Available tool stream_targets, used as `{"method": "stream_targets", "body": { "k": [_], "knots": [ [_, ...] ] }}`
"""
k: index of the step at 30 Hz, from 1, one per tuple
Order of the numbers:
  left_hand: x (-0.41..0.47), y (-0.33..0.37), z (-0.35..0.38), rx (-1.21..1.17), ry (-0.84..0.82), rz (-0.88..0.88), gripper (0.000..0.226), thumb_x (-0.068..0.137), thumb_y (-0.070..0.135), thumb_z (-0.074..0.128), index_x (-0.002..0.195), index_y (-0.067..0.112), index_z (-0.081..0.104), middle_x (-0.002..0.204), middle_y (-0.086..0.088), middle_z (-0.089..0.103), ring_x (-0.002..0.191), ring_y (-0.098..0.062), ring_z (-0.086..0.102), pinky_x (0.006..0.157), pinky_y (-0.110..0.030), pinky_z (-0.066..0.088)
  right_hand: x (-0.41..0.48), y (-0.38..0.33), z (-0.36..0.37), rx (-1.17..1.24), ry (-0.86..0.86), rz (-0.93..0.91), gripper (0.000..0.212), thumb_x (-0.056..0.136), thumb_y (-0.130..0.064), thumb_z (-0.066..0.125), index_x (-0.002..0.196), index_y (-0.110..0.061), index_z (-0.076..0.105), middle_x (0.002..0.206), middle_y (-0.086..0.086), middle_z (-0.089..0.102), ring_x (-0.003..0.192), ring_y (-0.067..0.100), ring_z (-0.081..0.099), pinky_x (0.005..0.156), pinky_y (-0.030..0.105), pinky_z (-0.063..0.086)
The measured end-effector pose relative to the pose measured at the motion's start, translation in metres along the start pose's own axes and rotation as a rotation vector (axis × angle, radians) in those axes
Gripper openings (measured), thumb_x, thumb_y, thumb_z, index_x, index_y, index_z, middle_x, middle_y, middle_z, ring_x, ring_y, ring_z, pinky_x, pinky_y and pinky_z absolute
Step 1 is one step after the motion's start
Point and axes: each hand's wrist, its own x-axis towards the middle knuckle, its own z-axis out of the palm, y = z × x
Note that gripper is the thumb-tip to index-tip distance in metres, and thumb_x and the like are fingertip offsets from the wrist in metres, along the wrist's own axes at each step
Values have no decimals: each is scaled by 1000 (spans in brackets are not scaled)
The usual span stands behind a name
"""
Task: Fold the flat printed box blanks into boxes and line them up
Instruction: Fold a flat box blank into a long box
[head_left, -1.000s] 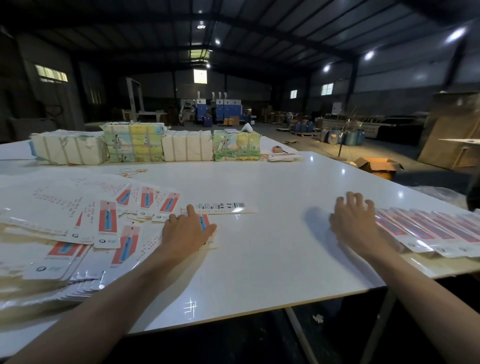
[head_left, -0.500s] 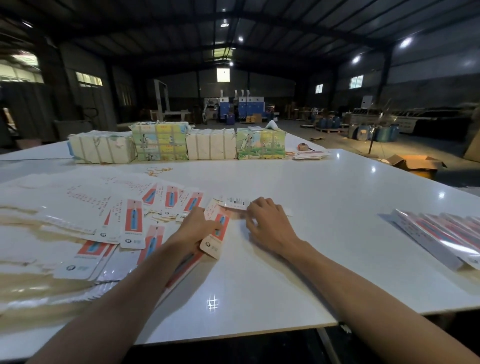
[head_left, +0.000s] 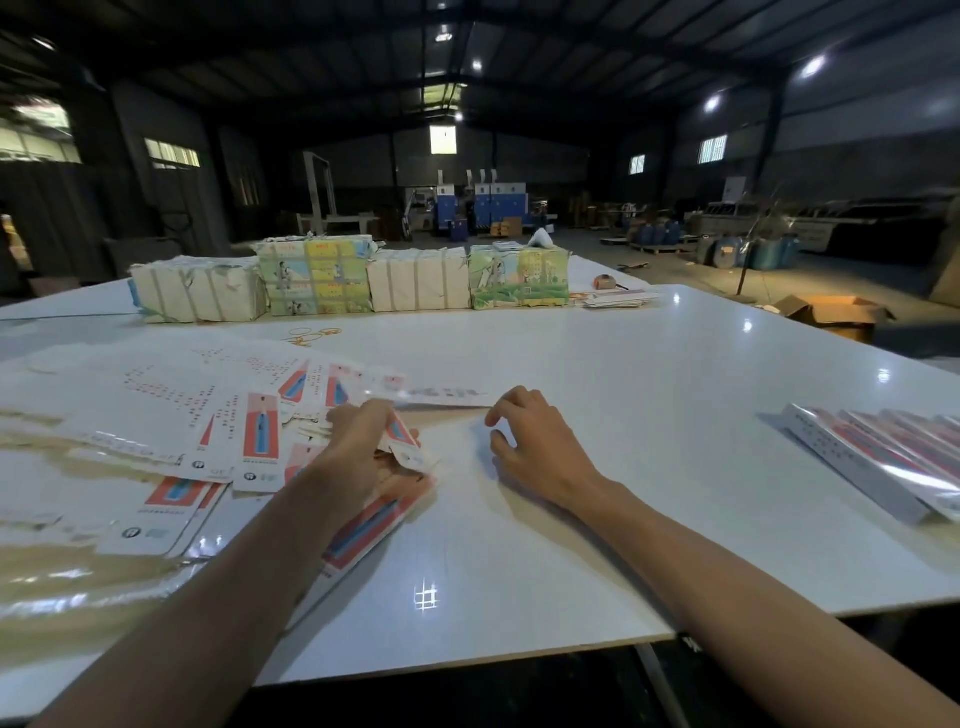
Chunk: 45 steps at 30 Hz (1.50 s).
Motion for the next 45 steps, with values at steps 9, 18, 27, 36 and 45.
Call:
{"method": "stream_targets", "body": {
  "k": [9,18,27,36,45],
  "knots": [
    [6,1,2,-144,-6,185,52,101,2,55,144,27,44,118,-12,72,97,-32,78,85,-55,64,-1,1,-4,85,39,19,20,103,-13,56,118,-12,68,128,-1,57,118,18,50,87,26,37],
    [-29,-25,23,-121,-700,-43,58,106,57,48,137,11,64,127,-24,71,110,-41,72,87,-51,62,10,-1,-17,420,243,58,42,111,-29,50,153,-27,44,138,-5,50,126,10,51,97,36,54],
    [-30,-29,28,9,-786,5,42,100,53,60,117,15,67,106,-18,72,92,-38,73,89,-50,60,16,5,-18,405,220,94,34,107,-35,59,135,-15,64,136,-2,54,126,14,56,103,38,55],
    [-25,-34,30,85,-884,-15,72,95,73,53,133,13,66,132,-24,68,100,-39,71,83,-48,60,25,13,-30,699,-1,288,39,99,-42,72,96,-4,71,100,9,77,96,21,75,96,36,57],
    [-35,-29,38,32,-1020,-16,73,88,74,58,129,13,66,125,-19,71,94,-33,75,79,-44,62,23,14,-48,1189,-43,252,48,94,-41,75,93,7,72,91,19,72,88,32,74,87,33,61]
  ]
}}
